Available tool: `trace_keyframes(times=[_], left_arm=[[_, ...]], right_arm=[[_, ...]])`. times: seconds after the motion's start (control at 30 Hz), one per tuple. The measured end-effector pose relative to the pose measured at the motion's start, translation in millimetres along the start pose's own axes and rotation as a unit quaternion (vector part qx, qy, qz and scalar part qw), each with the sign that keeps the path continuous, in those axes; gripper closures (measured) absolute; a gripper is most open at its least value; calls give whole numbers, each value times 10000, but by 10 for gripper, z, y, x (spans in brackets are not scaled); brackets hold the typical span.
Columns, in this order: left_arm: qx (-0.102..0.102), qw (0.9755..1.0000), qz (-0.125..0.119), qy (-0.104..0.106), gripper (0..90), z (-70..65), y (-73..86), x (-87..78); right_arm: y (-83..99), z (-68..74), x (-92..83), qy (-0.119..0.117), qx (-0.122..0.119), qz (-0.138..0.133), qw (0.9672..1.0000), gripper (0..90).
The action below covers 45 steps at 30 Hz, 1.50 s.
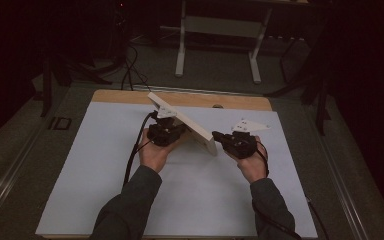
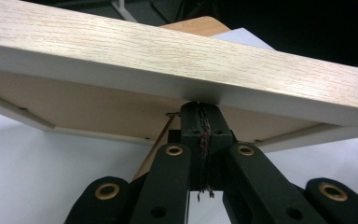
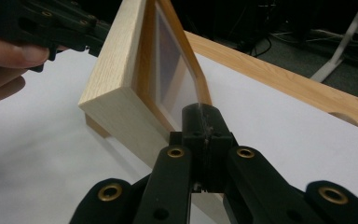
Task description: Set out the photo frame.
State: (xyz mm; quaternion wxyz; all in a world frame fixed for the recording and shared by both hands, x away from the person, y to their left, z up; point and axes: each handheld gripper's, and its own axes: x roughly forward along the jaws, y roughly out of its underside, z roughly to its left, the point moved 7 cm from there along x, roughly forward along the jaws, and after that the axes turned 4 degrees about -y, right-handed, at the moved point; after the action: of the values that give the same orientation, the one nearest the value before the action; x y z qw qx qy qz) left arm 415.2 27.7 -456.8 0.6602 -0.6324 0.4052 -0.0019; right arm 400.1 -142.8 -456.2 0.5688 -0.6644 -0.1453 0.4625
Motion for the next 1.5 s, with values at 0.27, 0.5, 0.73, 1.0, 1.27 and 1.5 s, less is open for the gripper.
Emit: trace_keyframes(times=[0.27,0.5,0.73,1.0,1.27,1.5], left_arm=[[34,10000,8,-7,900,-5,-6,-9],[54,10000,8,-52,900,9,-8,-9],[53,10000,9,-63,900,25,-7,-10],[78,10000,38,-46,900,52,-3,-15],[24,10000,48,69,900,49,-5,-15],[-14,9999,55,113,900,41,-1,-22]], right_arm=[[-19,80,33,-102,-135,39,9998,898],[-28,126,55,-172,-174,73,9997,899],[-42,191,83,-280,-290,136,9991,898],[-72,290,121,-410,-436,191,9980,898],[-107,381,168,-541,-555,231,9967,898],[-113,417,197,-590,-576,228,9963,898]])
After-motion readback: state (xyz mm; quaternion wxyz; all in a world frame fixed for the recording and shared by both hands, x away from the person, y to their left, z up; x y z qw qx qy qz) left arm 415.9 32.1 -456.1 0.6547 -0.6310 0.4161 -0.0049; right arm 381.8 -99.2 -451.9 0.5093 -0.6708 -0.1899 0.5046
